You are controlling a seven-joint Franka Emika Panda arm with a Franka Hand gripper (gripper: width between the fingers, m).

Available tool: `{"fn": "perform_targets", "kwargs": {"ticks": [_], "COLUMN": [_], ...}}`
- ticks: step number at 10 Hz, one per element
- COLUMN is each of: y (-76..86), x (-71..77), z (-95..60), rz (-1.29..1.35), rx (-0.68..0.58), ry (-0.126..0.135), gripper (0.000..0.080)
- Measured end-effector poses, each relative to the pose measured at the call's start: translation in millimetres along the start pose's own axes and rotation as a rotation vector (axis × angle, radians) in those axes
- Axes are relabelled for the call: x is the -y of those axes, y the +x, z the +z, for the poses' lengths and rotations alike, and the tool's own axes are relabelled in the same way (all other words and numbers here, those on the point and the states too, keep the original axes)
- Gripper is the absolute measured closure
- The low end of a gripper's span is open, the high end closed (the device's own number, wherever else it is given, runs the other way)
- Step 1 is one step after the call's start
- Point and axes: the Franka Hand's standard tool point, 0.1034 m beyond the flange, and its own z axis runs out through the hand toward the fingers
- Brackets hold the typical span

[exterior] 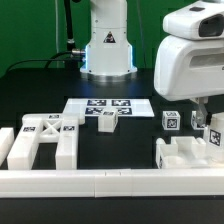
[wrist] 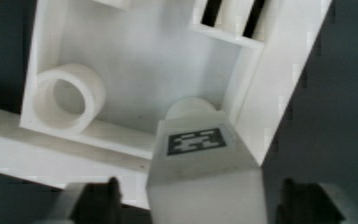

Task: Assemble chair

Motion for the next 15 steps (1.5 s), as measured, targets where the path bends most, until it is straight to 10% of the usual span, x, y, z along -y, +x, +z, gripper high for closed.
{"fn": "perform_targets", "kwargs": {"ticks": [1,15], "y": [0.0,7.4], "x": [0.1,6.7], "z": [0.0,1.8], "rz": [0.008,1.231], "rx": [0.0,0.009], "ry": [0.001,0.073], "gripper": [0.0518,0.0503]}}
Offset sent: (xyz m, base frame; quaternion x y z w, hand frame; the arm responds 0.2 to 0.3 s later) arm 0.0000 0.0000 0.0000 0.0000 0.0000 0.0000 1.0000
